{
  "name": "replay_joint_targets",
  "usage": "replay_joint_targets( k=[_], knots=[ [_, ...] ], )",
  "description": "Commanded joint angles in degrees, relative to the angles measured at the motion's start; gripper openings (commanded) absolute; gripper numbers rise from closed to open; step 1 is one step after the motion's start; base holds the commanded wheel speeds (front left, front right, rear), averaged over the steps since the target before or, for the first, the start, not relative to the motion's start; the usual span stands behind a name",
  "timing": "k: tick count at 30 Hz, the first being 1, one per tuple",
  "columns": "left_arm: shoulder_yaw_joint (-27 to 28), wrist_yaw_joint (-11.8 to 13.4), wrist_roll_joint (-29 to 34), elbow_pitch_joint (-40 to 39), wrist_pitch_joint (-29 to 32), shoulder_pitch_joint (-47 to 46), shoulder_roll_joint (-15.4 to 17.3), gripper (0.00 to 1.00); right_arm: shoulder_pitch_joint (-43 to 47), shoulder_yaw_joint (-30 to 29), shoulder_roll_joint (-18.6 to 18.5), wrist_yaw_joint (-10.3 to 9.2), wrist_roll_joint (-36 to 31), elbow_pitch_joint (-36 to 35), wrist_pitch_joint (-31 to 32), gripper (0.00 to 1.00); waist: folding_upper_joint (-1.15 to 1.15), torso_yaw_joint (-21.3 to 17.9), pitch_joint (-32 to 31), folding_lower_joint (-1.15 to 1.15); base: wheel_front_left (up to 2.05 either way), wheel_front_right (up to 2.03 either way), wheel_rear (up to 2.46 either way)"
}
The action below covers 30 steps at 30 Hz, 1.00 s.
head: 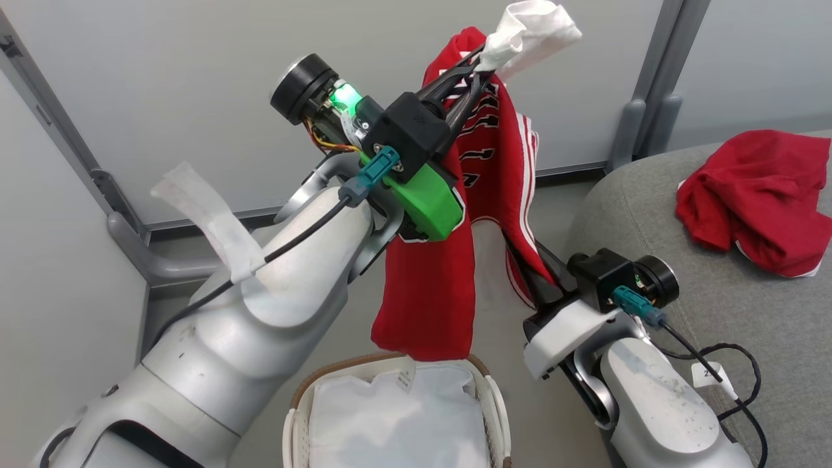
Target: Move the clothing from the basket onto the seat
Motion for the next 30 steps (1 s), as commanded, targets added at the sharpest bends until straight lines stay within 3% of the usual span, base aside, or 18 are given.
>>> replay_joint_targets(
  k=[1, 10, 11, 14, 15, 16, 22, 30],
  knots=[
    [0.24, 0.07, -0.65, -0.16, -0.41, 1.19, 0.51, 0.0, -0.27, -0.3, -0.23, -0.06, -0.25, -0.43, -0.13, 0.0, 0.0, -0.1, 0.01, 0.0, 0.0, 0.0, 0.0],
    [1.68, 0.73, -3.2, 0.96, -0.74, 5.44, 1.69, 0.0, 0.36, -0.51, -0.23, -0.06, -0.75, -1.28, -0.13, 0.0, 0.0, -0.82, -0.11, 0.0, 0.0, 0.0, 0.0],
    [2.15, 0.72, -3.88, 1.08, -0.79, 6.04, 1.71, 0.05, 0.21, -0.71, -0.23, -0.06, -0.86, -1.35, -0.13, 0.0, 0.0, -0.89, -0.13, 0.0, 0.0, 0.0, 0.0],
    [3.55, 0.91, -5.56, 1.5, -0.95, 8.32, 2.53, 0.48, -0.46, -1.72, -0.23, -0.06, -1.44, -1.73, -0.13, 0.0, 0.0, -1.16, -0.16, 0.0, 0.0, 0.0, 0.0],
    [4.0, 1.13, -5.63, 1.45, -1.02, 9.16, 2.8, 0.81, -0.73, -2.3, -0.22, -0.06, -1.72, -1.9, -0.13, 0.0, 0.0, -1.23, -0.16, 0.0, 0.0, 0.0, 0.0],
    [4.32, 1.22, -5.74, 1.29, -1.07, 9.91, 2.95, 1.0, -0.92, -2.77, -0.22, -0.06, -1.97, -2.03, -0.13, 0.0, 0.0, -1.28, -0.15, 0.0, 0.0, 0.0, 0.0],
    [7.82, 1.04, -8.55, -0.55, -0.98, 18.07, 2.73, 1.0, -1.24, -6.73, -0.23, -0.06, -3.93, -2.75, -0.13, 0.0, 0.0, -1.82, 0.01, 0.0, 0.0, 0.0, 0.0],
    [10.4, 0.62, -7.41, -0.45, -0.96, 28.65, 2.23, 1.0, -1.11, -10.87, -0.21, -0.06, -5.7, -3.81, -0.14, 0.0, 0.0, -3.58, 0.48, 0.0, 0.0, 0.0, 0.0]
  ],
)
